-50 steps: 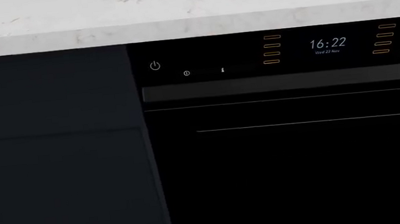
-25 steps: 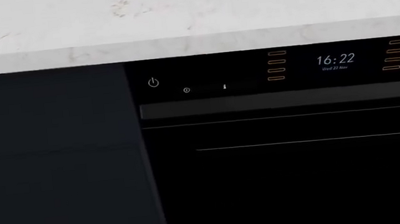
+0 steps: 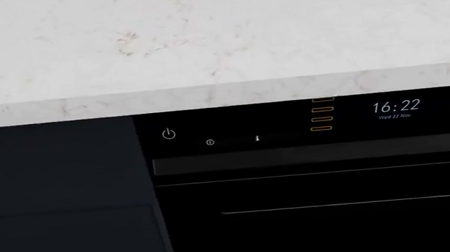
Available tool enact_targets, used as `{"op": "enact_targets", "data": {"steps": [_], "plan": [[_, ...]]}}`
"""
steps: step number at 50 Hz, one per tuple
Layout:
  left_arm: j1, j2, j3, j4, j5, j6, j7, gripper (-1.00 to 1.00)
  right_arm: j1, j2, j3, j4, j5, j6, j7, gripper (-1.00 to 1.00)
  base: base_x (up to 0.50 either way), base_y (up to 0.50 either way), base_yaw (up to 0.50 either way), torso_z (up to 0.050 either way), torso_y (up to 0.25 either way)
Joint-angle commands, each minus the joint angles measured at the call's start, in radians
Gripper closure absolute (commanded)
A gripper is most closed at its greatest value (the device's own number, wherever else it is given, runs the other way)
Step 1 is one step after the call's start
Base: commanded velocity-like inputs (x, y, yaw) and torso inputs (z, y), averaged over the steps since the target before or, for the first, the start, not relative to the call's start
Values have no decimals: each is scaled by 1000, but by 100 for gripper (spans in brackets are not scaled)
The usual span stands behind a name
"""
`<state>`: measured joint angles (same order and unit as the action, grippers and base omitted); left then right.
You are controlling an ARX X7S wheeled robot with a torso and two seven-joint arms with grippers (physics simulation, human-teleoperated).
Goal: Open the dishwasher door
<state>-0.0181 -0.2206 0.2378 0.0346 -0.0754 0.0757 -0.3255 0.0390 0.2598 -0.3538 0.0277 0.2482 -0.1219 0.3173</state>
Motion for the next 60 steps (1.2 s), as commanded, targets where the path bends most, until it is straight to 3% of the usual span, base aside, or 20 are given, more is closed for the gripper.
{"op": "enact_targets", "data": {"steps": [1, 10, 16, 32, 60], "plan": [[1, -6, 8, 5, 1, -1, -7, -100, -5, 5, -2, -7, 4, -6, 3, -100, 0, 0, 0, 0, 0], [-3, -10, 13, -6, 1, 11, -9, -100, -23, 70, -37, -107, -144, 87, 70, -100, 0, 0, 0, 0, 0], [0, -13, 17, 2, 1, 8, -13, -100, -41, 155, -103, -222, -326, 255, 89, -100, 0, 0, 0, 0, 0], [7, -21, 21, 13, 0, 15, -24, -100, 17, 267, -211, -220, -592, 473, 46, -100, 0, 0, 0, 0, 0], [3, -28, 35, 13, -3, 25, -38, -100, 140, 360, -311, -213, -813, 672, -105, -100, 0, 0, 0, 0, 0]]}}
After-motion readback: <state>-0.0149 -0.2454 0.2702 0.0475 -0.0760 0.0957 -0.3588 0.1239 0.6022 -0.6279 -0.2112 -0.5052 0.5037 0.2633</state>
